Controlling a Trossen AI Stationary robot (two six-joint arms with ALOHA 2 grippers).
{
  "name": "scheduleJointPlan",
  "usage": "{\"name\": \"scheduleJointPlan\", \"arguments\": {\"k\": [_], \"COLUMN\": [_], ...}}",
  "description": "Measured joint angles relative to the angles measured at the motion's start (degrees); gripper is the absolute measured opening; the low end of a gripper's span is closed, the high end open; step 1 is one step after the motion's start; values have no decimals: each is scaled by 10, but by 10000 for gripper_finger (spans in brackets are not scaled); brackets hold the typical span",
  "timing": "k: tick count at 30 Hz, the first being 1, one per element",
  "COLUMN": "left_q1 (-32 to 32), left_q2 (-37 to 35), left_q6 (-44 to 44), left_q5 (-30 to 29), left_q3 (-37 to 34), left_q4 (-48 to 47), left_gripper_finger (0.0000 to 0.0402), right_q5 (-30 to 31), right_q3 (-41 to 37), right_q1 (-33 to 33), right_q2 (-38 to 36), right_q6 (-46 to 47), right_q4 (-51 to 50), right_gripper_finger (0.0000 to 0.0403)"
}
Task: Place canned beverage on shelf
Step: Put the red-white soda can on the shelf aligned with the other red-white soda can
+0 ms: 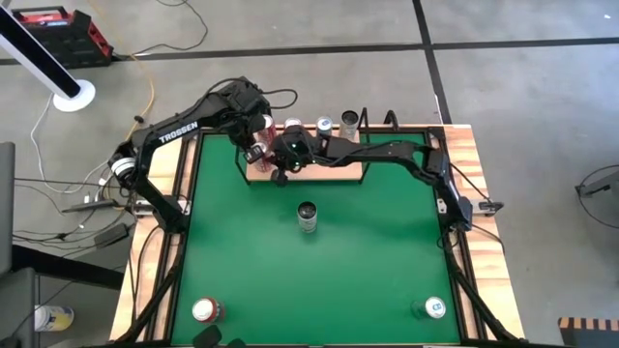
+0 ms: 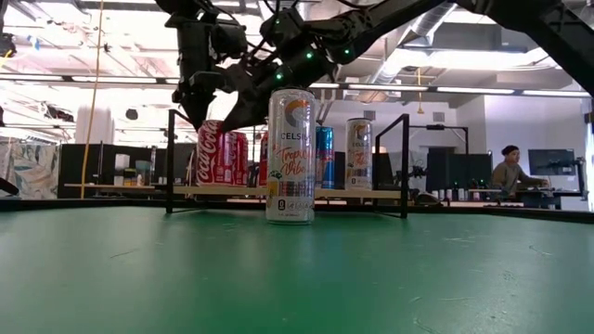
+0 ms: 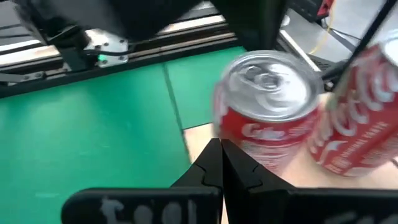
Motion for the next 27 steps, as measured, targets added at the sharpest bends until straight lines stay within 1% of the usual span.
{"name": "scheduleJointPlan", "arguments": {"k": [16,21,27], "left_q1": [8,8,7], "left_q2": [4,4,4], "left_q6": [-2,-3,-5], "left_q5": [23,31,25], "left_q3": [0,0,0], "left_q4": [27,36,40], "left_gripper_finger": [0,0,0], "right_q5": [0,0,0], "right_q3": [0,0,1], "right_q1": [-18,-24,-31], "right_q2": [-1,-8,-32], "right_q6": [3,-1,-10], "right_q4": [-24,-46,-69], "right_gripper_finger": [19,19,19]}}
